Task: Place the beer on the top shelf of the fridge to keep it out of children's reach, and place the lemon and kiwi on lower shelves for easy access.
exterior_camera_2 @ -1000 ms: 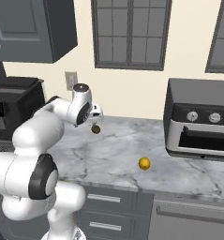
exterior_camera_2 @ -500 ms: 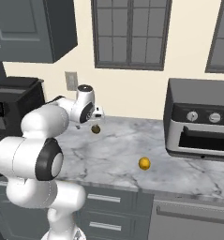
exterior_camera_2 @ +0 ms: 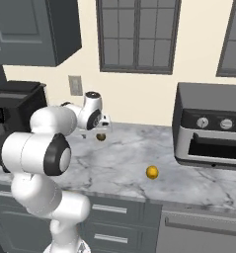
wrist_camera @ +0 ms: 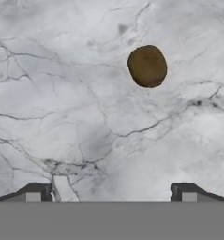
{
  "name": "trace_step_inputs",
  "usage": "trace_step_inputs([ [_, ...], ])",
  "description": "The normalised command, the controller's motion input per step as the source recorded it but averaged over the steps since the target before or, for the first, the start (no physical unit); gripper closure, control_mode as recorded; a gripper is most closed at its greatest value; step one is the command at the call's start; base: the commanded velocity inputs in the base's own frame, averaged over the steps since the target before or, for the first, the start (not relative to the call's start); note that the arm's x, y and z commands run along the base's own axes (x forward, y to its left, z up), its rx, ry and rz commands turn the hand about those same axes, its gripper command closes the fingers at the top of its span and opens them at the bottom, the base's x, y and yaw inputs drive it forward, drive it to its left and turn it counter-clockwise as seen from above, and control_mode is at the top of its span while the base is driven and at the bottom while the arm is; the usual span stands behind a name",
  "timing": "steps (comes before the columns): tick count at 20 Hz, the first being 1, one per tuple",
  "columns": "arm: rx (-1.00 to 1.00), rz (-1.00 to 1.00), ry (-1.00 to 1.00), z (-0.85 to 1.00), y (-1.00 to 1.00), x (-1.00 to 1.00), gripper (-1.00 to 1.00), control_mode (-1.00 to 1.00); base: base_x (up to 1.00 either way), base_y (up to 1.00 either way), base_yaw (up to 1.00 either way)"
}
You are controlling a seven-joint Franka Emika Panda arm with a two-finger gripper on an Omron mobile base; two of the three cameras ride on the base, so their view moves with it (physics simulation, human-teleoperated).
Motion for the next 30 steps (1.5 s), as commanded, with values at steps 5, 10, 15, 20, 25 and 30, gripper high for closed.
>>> trace_step_inputs([
  [5, 0.00, 0.00, 0.01, -0.19, 0.00, 0.10, -1.00, -1.00, 0.00, 0.00, 0.00],
  [10, 0.00, 0.00, 0.00, -0.15, 0.00, 0.12, -1.00, -1.00, 0.00, 0.00, 0.00],
  [15, 0.00, 0.00, 0.00, -0.08, 0.00, 0.21, -1.00, -1.00, 0.00, 0.00, 0.00],
  [20, 0.00, 0.00, 0.00, -0.09, 0.00, 0.22, -1.00, -1.00, 0.00, 0.00, 0.00],
  [25, 0.00, 0.00, 0.00, -0.14, 0.00, 0.18, -1.00, -1.00, 0.00, 0.00, 0.00],
  [30, 0.00, 0.00, 0.00, -0.15, 0.00, 0.15, -1.00, -1.00, 0.00, 0.00, 0.00],
])
